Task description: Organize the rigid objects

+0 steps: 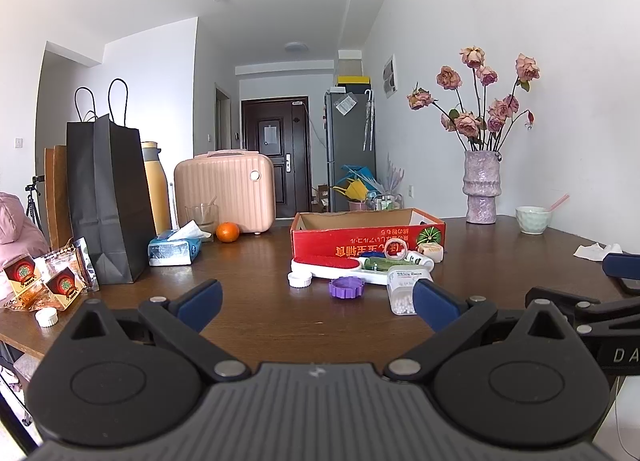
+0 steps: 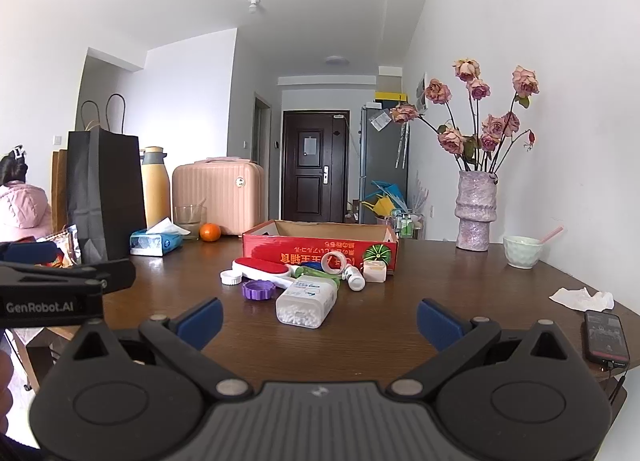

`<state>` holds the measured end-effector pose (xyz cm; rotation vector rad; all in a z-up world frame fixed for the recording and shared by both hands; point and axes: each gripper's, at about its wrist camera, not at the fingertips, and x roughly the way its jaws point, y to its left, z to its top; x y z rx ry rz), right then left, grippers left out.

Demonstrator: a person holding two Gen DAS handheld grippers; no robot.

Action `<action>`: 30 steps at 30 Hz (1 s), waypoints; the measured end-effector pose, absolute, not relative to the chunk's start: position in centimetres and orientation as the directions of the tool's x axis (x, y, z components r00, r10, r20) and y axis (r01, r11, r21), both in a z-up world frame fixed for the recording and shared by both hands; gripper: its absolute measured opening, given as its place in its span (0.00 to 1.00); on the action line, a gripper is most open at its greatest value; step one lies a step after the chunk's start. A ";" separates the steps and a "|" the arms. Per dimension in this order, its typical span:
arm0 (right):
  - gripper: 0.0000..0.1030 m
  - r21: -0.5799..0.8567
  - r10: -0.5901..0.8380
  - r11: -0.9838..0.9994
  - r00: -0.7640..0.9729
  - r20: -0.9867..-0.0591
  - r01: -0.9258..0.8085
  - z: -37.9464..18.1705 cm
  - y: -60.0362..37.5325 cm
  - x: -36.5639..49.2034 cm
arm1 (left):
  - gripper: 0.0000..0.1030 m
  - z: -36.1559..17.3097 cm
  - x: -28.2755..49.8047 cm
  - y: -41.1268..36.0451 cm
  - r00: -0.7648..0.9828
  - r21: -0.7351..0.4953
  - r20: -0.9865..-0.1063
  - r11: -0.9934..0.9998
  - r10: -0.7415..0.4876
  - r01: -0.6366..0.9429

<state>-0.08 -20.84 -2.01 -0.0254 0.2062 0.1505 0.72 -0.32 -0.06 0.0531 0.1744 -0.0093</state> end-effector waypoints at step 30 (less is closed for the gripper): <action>0.84 0.048 0.204 0.979 0.919 -0.337 -0.199 -5.8 -21.0 7.8 | 1.00 -4.0 8.2 1.4 0.950 0.109 -0.302 0.993 0.078 -0.047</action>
